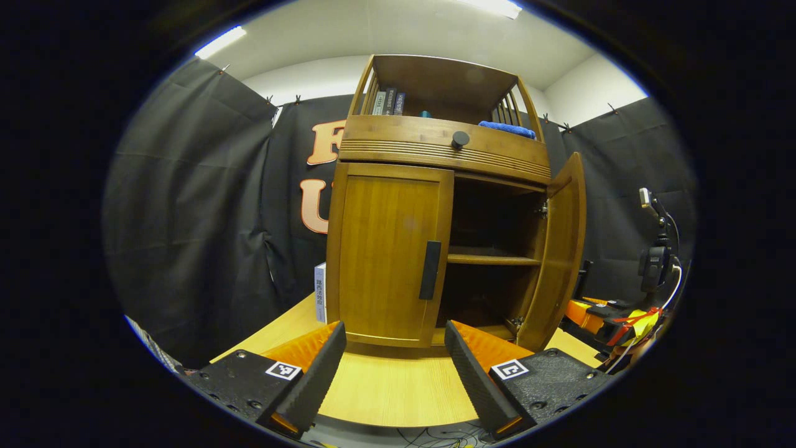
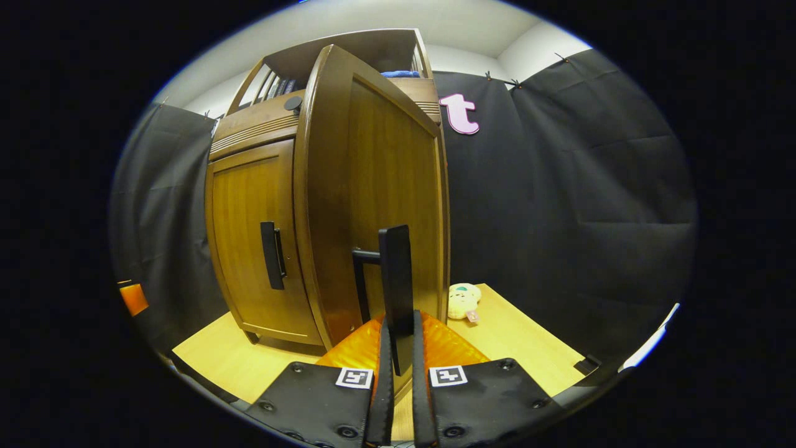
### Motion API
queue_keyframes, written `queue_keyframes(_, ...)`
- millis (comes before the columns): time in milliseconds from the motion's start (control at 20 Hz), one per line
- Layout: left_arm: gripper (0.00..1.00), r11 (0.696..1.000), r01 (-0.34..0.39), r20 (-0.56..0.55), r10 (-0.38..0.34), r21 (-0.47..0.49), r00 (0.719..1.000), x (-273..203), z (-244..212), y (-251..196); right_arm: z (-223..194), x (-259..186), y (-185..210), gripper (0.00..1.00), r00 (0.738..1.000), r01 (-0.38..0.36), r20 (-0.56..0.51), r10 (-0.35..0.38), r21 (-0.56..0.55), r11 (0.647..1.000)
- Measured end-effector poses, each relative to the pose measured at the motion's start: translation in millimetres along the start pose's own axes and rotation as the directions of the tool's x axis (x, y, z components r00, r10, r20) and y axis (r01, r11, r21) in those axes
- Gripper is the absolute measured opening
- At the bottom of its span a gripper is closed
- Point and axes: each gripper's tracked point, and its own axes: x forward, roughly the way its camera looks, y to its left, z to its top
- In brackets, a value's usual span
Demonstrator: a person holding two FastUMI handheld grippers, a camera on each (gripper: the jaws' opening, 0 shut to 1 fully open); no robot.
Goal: Open the right door of the double-door shoe cabinet with the right hand, and open the left door with the left hand.
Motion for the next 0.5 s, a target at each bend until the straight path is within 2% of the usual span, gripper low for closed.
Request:
queue_keyframes(50, 0.94, 1.0, 0.004, -0.001, -0.004, -0.001, 1.0, 0.9, -0.3, -3.7, 1.0, -4.5, -9.8, 0.2, 1.0, 0.027, -0.009, -0.027, -0.001, 1.0)
queue_keyframes(100, 0.94, 1.0, 0.009, -0.002, -0.009, -0.001, 1.0, 1.2, -1.6, -9.1, 1.3, -6.5, -16.9, 0.13, 0.999, 0.042, -0.004, -0.042, -0.006, 0.999)
queue_keyframes(150, 0.94, 1.0, 0.012, -0.002, -0.012, 0.002, 1.0, 1.5, -1.2, -12.9, -0.9, -6.3, -22.3, 0.17, 0.999, 0.047, -0.003, -0.047, -0.009, 0.999)
queue_keyframes(250, 0.94, 1.0, 0.021, -0.003, -0.021, 0.008, 1.0, 2.4, -1.7, -22.3, -0.5, -8.5, -28.8, 0.17, 0.999, 0.045, -0.008, -0.045, 0.003, 0.999)
queue_keyframes(300, 0.94, 1.0, 0.025, -0.002, -0.025, 0.01, 1.0, 2.1, -1.9, -26.4, -1.1, -9.8, -31.2, 0.07, 0.999, 0.042, -0.012, -0.042, 0.01, 0.999)
queue_keyframes(350, 0.94, 1.0, 0.029, -0.002, -0.029, 0.011, 1.0, 2.9, -1.4, -30.7, 0.8, -10.2, -36.8, 0.12, 0.999, 0.039, -0.012, -0.038, 0.017, 0.999)
queue_keyframes(500, 0.94, 0.999, 0.039, -0.001, -0.039, 0.015, 0.999, 9.9, -3.0, -42.8, 3.2, -16.9, -46.0, 0.12, 1.0, 0.03, -0.001, -0.03, 0.017, 0.999)
